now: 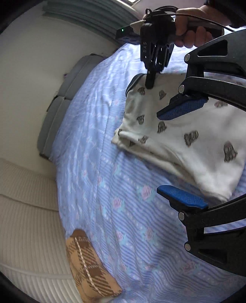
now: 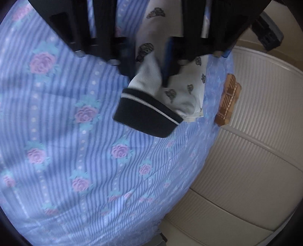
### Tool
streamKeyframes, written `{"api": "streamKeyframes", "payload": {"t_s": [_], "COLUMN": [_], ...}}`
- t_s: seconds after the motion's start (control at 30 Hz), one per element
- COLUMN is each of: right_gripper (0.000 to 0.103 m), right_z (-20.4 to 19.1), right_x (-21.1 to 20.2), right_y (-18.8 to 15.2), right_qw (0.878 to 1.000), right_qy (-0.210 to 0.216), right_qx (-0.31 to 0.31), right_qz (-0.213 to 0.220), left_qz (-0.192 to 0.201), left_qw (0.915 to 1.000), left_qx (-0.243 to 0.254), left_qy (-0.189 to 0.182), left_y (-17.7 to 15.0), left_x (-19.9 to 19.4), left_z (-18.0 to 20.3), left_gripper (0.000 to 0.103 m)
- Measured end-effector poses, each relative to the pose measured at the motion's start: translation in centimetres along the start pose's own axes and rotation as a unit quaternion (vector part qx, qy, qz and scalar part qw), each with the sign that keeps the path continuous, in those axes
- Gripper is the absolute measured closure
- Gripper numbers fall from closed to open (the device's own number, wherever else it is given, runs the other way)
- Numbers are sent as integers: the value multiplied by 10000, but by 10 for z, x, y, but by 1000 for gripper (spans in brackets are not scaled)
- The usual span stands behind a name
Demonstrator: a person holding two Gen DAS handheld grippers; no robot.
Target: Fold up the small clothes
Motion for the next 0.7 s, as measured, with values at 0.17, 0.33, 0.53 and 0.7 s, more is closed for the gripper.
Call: {"api": "streamKeyframes", "payload": {"t_s": [0.17,0.33,0.53,0.7], "right_gripper": [93,91,46,46], "right_z": [-16,-8,0,-7], "right_x": [-19,-4,-22,-52], "right_y": [8,12,3,-33], "right_qw": [9979,9975,9961,9943], "right_qy": [-234,-555,-730,-809], "right_qx": [-382,-312,69,210], "right_qz": [463,292,498,655], "left_qz": [-14,-124,-378,-431], "left_qw": [10000,9997,9981,9948], "left_qx": [-74,-135,-451,-815], "left_qy": [-38,-186,-207,-433], "left_y": [-7,-11,-8,4], "left_x": [3,3,1,-21], "left_z": [-15,-21,-34,-50], "left_gripper": [31,31,29,29]}}
Point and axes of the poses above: each gripper's, at about its wrist camera, not at the fingertips, and x roughly the way its jaws point, z to its right, y to its top, the point moved 3 cm from there along x, roughly the way its jaws point, and after that the axes turned 11 degrees about -y, right-handed, at the moved point
